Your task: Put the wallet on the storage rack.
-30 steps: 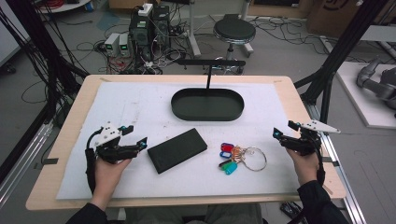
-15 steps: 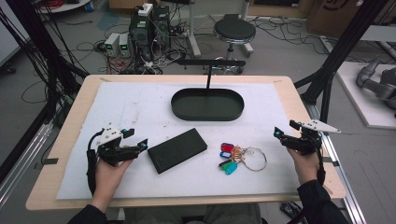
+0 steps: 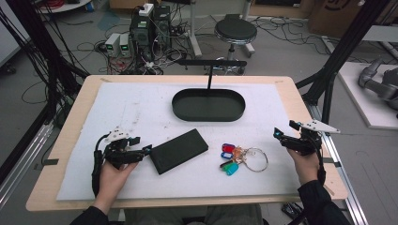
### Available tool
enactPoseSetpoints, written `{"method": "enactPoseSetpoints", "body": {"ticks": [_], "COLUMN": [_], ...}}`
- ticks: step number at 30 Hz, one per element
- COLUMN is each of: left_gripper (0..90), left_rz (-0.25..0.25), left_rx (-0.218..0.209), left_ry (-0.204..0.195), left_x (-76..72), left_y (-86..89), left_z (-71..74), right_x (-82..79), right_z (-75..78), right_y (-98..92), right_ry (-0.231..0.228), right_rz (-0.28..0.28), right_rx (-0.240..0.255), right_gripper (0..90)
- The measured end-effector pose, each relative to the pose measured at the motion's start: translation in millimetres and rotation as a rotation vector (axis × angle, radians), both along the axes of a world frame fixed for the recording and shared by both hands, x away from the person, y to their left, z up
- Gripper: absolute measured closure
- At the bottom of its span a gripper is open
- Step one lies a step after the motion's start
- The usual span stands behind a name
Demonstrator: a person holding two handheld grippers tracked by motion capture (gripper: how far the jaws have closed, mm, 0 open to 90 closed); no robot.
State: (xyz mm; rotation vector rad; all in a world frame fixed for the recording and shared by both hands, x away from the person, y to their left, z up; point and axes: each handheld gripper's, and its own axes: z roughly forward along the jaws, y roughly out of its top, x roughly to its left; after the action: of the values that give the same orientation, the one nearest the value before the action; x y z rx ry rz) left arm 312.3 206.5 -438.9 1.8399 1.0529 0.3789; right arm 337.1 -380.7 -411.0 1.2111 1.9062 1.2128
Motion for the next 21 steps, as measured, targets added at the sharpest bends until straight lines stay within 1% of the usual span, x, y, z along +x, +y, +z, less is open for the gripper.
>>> {"method": "enactPoseSetpoints", "body": {"ticks": [1,5,7,8,9,11,12,13,15,17,18,19,20,21], "left_gripper": [37.0,40.4,42.8,43.2,43.2,43.4,43.3,43.3,43.3,43.4,44.5,46.9,48.9,48.9], "left_rz": [-0.002,-0.014,-0.019,-0.027,-0.027,-0.028,-0.023,-0.023,-0.023,-0.025,-0.024,-0.026,-0.026,-0.028], "left_rx": [-0.003,0.0,-0.002,0.008,0.008,0.013,-0.006,-0.006,-0.029,-0.035,-0.038,-0.052,-0.052,-0.054], "left_ry": [0.021,0.052,0.058,0.074,0.074,0.092,0.108,0.108,0.136,0.143,0.153,0.172,0.172,0.177], "left_x": [1.1,3.7,4.4,5.3,5.3,6.2,7.0,7.0,8.1,8.4,8.6,8.6,8.6,8.3], "left_y": [-1.3,-4.9,-6.2,-8.3,-8.3,-9.4,-8.3,-8.3,-7.4,-7.0,-6.9,-7.2,-7.2,-7.6], "left_z": [-2.1,-5.8,-6.7,-8.2,-8.2,-10.2,-11.3,-11.3,-13.2,-13.6,-13.6,-13.2,-13.2,-13.0], "right_x": [0.0,0.1,0.5,0.6,0.6,0.6,0.6,0.6,0.3,0.5,0.5,0.4,0.4,0.6], "right_z": [-0.1,-0.2,-0.5,-0.6,-0.6,-0.7,-0.6,-0.6,-0.7,-0.8,-0.6,-0.6,-0.6,-0.6], "right_y": [0.1,1.0,1.2,2.0,2.0,2.3,2.2,2.2,2.0,1.9,2.0,2.2,2.2,2.3], "right_ry": [0.0,0.002,-0.001,0.003,0.003,0.001,-0.002,-0.002,0.002,0.001,0.002,0.001,0.001,-0.001], "right_rz": [0.0,0.002,0.003,0.004,0.004,0.005,0.005,0.005,0.004,0.004,0.003,0.003,0.003,0.005], "right_rx": [-0.001,-0.006,-0.01,-0.011,-0.011,-0.015,-0.015,-0.015,-0.015,-0.016,-0.013,-0.014,-0.014,-0.016], "right_gripper": [24.4,24.4,24.4,24.4,24.4,24.4,24.4,24.4,24.4,24.4,24.4,24.4,24.4,24.4]}}
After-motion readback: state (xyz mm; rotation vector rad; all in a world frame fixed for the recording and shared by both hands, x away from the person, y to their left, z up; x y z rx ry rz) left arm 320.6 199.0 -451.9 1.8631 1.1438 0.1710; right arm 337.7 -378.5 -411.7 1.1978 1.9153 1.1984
